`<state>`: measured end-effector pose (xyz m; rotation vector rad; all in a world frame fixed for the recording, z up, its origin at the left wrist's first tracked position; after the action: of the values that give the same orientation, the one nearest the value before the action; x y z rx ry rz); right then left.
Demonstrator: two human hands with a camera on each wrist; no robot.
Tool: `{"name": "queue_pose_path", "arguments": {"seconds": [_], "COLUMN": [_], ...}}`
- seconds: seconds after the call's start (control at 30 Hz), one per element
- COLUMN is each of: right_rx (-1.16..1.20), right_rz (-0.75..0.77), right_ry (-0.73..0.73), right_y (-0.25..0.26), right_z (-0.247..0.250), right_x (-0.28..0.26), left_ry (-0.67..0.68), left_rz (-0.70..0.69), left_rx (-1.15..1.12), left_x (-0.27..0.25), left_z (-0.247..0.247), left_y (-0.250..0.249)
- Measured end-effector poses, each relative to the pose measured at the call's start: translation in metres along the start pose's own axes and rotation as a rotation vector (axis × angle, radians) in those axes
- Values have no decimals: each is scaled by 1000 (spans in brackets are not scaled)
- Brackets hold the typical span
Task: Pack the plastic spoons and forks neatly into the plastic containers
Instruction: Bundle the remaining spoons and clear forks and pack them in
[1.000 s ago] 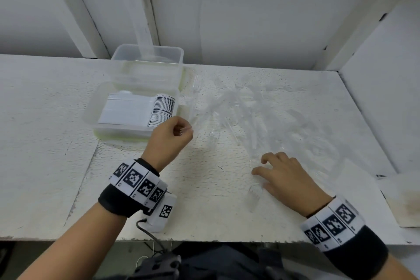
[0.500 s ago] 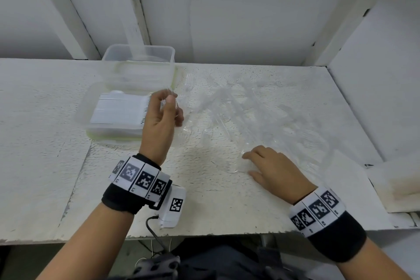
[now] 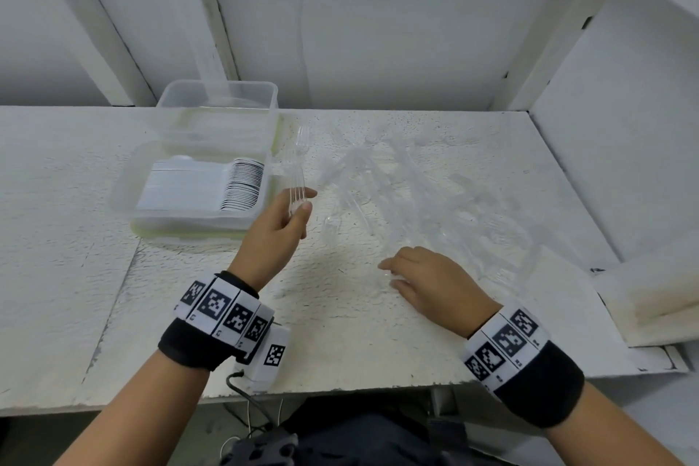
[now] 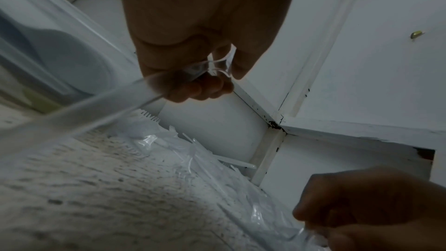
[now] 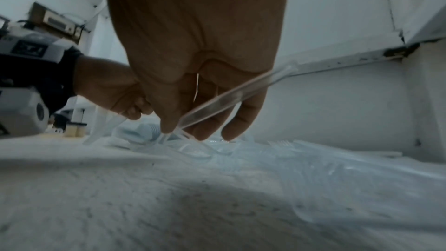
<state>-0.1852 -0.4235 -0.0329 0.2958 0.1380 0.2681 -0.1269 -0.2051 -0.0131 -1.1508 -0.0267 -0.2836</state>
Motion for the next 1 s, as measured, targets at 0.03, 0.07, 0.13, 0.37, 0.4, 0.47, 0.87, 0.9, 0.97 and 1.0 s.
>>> {"name": "queue_pose_path", "arguments": {"seconds": [0.03, 0.07, 0.13, 0.37, 0.4, 0.47, 0.87, 0.9, 0.97, 1.0], "right_rx": [46, 99, 219, 427, 485, 579, 411, 396, 372, 370], "right_rz": [-24, -41, -75, -200, -246, -351, -542, -528, -498, -484], "right_ry": [24, 41, 65, -28, -74, -166, -132, -118, -101, -96], "right_y": [2, 4, 9, 7, 3, -8, -38, -38, -38, -38], "right_z": [1, 1, 0, 20, 26, 37, 25, 24, 21, 21], "right_x": [2, 3, 8, 8, 4, -4, -25, -26, -26, -26], "left_ry": [-1, -1, 7, 10, 46, 225, 875, 862, 821, 790], "left_rz": [15, 34, 65, 43, 14, -60, -205, -227, -273, -286], "left_rx": [8, 16, 55, 162, 184, 240, 857, 880, 904, 881], "left_x": [-1, -1, -2, -3, -3, -5, 4, 4, 2, 0], "left_z": [0, -1, -1, 1, 0, -5, -61, -61, -58, -55], "left_y": [0, -1, -1, 1, 1, -2, 7, 8, 10, 10]}}
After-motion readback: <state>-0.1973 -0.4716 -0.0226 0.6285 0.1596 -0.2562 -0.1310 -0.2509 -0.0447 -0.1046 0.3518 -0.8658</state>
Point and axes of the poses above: each hand's wrist, its own x-axis towards the middle knuckle, its own z-axis out of the back of the hand, y = z × x, the point moved 1 cm from there along x, towards the middle knuckle, and after that the axes turned 10 degrees about -z, right-handed, at the moved point
